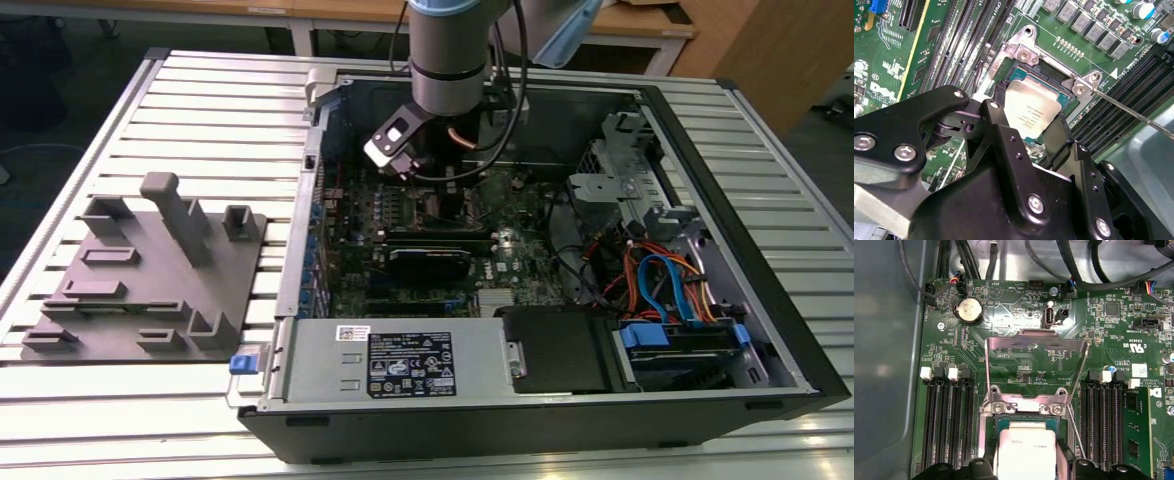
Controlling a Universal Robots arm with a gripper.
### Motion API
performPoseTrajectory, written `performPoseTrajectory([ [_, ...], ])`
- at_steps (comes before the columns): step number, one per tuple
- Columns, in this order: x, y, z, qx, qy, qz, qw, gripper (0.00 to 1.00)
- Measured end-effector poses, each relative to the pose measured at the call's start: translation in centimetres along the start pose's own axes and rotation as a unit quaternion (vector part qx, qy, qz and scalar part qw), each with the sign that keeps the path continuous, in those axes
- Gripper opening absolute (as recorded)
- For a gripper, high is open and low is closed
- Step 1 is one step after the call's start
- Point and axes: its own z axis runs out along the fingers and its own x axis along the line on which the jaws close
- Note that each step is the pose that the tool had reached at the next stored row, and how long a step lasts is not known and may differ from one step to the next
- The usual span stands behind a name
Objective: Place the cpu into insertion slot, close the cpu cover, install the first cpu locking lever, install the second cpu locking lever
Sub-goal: 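Place the cpu into insertion slot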
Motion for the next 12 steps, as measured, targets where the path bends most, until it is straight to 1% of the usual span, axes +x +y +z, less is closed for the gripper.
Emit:
performPoseTrajectory([
  [12, 0.01, 0.00, 0.05, -0.0002, 0.0001, 0.001, 1.00000, 0.54],
])
